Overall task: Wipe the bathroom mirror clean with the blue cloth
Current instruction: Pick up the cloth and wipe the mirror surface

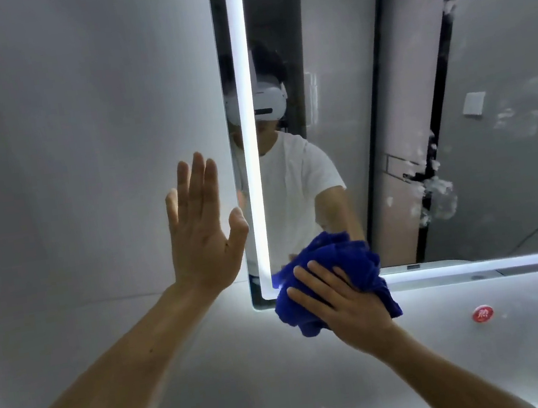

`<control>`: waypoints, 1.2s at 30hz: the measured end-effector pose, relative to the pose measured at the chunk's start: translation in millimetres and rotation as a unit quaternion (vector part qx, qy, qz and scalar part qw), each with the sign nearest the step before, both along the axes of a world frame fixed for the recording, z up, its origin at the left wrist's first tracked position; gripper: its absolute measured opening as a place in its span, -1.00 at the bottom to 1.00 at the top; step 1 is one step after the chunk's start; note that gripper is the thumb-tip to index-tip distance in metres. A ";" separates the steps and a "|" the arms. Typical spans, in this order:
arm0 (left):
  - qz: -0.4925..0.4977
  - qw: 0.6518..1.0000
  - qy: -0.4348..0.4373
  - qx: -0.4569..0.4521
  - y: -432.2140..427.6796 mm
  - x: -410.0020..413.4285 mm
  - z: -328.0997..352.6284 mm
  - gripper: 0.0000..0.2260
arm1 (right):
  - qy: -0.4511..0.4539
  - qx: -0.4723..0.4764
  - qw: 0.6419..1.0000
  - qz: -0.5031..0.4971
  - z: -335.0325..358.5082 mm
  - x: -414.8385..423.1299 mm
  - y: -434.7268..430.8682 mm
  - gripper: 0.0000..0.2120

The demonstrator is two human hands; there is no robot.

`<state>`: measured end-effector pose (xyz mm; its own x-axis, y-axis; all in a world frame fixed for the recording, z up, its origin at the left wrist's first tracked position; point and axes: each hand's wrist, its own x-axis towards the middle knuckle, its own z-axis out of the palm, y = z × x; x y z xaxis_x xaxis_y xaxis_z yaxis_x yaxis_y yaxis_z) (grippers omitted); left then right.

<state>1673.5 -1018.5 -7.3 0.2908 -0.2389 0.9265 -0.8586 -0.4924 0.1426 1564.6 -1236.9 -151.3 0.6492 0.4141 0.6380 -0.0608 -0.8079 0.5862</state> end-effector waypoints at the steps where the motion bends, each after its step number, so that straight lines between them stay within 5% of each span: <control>1: -0.003 1.000 -0.003 0.002 -0.7 0.5 -1.1 -0.43 | -0.015 0.022 1.000 0.002 8.7 -5.1 -7.0 -0.07; 6: -0.018 1.000 -0.020 -0.001 -9.8 -0.2 -2.7 -0.43 | -0.202 0.200 0.959 0.019 83.6 3.2 3.8 -0.53; 9: -0.025 0.999 -0.034 -0.009 -20.7 -1.6 -0.2 -0.43 | -0.256 0.271 0.928 0.004 92.8 18.7 31.0 -0.53; 19: -0.017 0.998 -0.052 0.011 -34.1 -18.1 1.0 -0.41 | -0.087 0.055 0.994 -0.029 8.7 -19.0 -32.4 -0.23; 24: -0.011 0.998 -0.057 -0.001 -48.5 -28.5 20.2 -0.40 | -0.109 0.104 0.988 -0.024 33.9 -46.2 -70.3 -0.05; 31: 0.006 0.997 -0.072 -0.024 -75.7 -48.2 39.4 -0.42 | -0.266 0.270 0.925 0.022 177.7 -22.4 -51.2 -0.45; 36: 0.022 0.996 -0.079 -0.030 -84.6 -57.7 54.9 -0.42 | -0.267 0.268 0.925 0.026 155.8 -13.7 -33.8 -0.48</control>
